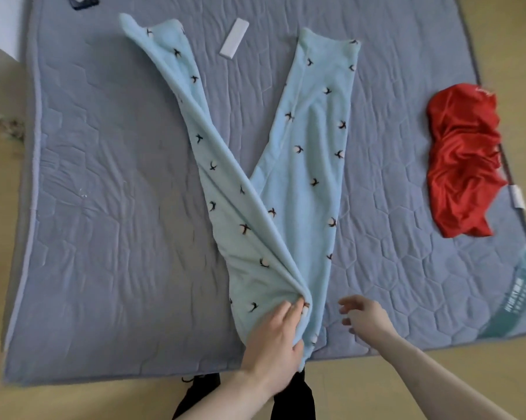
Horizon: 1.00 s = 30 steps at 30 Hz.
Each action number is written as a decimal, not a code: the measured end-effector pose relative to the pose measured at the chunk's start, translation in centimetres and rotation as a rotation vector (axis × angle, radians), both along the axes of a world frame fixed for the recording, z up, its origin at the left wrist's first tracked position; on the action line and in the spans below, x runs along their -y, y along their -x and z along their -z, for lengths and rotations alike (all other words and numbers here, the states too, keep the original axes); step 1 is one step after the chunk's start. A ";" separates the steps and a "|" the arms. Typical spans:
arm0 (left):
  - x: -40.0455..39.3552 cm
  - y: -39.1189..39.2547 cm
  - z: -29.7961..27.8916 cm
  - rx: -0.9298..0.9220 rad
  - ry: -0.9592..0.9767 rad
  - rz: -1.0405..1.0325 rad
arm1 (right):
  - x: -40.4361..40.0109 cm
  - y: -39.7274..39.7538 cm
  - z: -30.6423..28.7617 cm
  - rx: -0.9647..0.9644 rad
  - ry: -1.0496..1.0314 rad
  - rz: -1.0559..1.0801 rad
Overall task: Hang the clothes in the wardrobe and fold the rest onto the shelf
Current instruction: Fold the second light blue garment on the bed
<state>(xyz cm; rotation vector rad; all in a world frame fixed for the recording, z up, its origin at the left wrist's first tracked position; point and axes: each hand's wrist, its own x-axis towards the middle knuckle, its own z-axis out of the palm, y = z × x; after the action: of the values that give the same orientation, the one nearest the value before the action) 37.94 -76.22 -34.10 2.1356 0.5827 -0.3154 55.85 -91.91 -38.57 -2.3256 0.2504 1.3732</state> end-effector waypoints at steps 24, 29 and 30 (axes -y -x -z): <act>-16.5 -21.5 10.8 -0.297 -0.066 -0.516 | -9.1 -2.4 7.7 0.022 -0.140 -0.132; -17.1 -27.6 11.5 -0.387 0.118 -0.743 | -8.4 -2.0 8.1 0.103 -0.257 -0.160; -17.1 -28.4 11.5 -0.372 0.127 -0.757 | -8.0 -2.0 7.7 0.106 -0.291 -0.156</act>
<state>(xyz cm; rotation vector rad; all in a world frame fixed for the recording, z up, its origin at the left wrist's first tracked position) 66.37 -59.16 -45.60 1.5933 1.4797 -0.3062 57.82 -83.90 -46.25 -2.1987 -0.1568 1.2566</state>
